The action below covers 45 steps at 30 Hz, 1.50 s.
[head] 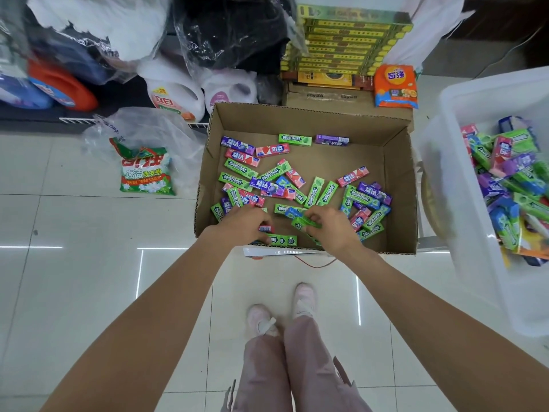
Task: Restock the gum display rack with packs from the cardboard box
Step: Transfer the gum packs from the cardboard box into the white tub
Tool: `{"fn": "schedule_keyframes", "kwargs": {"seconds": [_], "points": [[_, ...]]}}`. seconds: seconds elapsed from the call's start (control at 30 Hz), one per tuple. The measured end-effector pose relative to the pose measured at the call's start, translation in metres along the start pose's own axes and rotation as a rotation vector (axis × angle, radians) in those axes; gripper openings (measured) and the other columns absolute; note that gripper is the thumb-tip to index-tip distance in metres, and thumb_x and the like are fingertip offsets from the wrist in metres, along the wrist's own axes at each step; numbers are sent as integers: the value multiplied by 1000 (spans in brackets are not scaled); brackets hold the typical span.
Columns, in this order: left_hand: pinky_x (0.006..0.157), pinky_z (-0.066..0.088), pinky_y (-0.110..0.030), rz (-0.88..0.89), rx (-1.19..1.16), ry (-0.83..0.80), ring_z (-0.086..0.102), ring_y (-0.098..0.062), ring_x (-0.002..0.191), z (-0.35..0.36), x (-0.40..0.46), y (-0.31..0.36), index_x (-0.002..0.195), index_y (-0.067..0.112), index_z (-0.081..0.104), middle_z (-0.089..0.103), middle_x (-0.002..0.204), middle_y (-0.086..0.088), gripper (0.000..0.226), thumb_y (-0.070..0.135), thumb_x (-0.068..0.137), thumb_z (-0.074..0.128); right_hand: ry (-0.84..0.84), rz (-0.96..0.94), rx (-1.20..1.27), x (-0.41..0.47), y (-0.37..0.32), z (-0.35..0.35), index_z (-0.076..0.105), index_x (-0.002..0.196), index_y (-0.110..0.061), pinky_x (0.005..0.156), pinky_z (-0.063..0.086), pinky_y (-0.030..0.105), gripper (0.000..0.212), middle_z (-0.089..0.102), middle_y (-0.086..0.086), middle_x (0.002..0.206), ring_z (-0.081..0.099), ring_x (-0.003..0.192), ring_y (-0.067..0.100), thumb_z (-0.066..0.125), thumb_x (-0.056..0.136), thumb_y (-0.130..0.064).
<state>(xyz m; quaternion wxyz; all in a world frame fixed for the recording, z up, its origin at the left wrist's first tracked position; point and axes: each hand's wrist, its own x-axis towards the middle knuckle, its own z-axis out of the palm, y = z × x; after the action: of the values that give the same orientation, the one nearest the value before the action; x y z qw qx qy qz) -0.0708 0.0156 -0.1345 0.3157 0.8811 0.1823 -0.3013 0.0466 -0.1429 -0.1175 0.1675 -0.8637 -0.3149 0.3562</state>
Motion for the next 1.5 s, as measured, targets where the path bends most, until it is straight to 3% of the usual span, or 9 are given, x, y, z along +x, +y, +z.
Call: {"fn": "schedule_keyframes", "kwargs": {"seconds": [0.37, 0.53, 0.63, 0.73, 0.8, 0.97, 1.1, 1.27, 1.5], "points": [[86, 50, -41, -54, -229, 143, 58, -26, 95, -3, -9, 6, 110, 14, 66, 66, 101, -8, 27, 27, 85, 66, 44, 23, 58, -13, -12, -8, 60, 119, -10, 88, 48, 33, 32, 63, 10, 117, 60, 106, 24, 64, 88, -18], [67, 43, -31, -76, -616, 501, 53, -24, 71, -15, -29, 40, 89, 0, 66, 61, 77, -14, 21, 21, 85, 66, 150, 17, 145, -28, -27, -40, 62, 112, -6, 81, 45, 26, 28, 63, 6, 99, 59, 92, 19, 64, 88, -20], [76, 55, -40, -71, -819, 659, 66, -30, 81, -32, -40, 76, 89, 3, 69, 70, 83, -14, 17, 19, 84, 68, 253, -20, 246, -46, -34, -73, 65, 105, -10, 71, 39, 20, 21, 59, -4, 85, 55, 79, 11, 63, 89, -22], [75, 53, -30, 1, -887, 739, 66, -17, 74, -51, -48, 129, 88, 4, 72, 71, 78, -4, 15, 17, 81, 71, 382, -77, 326, -67, -30, -113, 65, 100, -15, 71, 42, 19, 14, 63, -4, 87, 57, 80, 10, 64, 88, -21], [73, 52, -33, 48, -901, 764, 65, -23, 73, -59, -47, 169, 83, 7, 72, 71, 76, -7, 13, 19, 79, 73, 462, -97, 368, -82, -19, -142, 63, 103, -15, 75, 46, 24, 16, 64, -4, 88, 59, 82, 10, 63, 88, -20], [58, 43, -8, 95, -869, 723, 55, 7, 58, -55, -24, 280, 93, 12, 69, 64, 73, 6, 18, 16, 77, 76, 576, -54, 371, -120, 50, -205, 62, 115, -9, 75, 45, 25, 28, 61, -2, 89, 57, 79, 14, 61, 88, -15], [59, 39, -16, 81, -625, 661, 57, -12, 71, -30, 0, 362, 107, 18, 67, 66, 92, -1, 27, 23, 81, 72, 489, 60, 295, -144, 126, -242, 59, 117, -7, 59, 35, 11, 32, 57, 0, 89, 54, 80, 16, 61, 85, -10], [67, 42, -28, 62, -391, 484, 63, -28, 84, 12, 31, 415, 114, 15, 60, 66, 102, -11, 28, 15, 86, 64, 244, 158, 158, -152, 198, -261, 60, 107, -4, 73, 36, 28, 28, 65, 14, 97, 60, 95, 29, 65, 80, -9], [73, 48, -39, -35, -56, 275, 60, -34, 91, 43, 46, 423, 109, 10, 56, 61, 102, -16, 24, 3, 87, 48, 16, 86, -34, -145, 233, -249, 61, 105, -7, 77, 43, 32, 26, 65, 16, 102, 59, 99, 32, 62, 79, -9]]}}
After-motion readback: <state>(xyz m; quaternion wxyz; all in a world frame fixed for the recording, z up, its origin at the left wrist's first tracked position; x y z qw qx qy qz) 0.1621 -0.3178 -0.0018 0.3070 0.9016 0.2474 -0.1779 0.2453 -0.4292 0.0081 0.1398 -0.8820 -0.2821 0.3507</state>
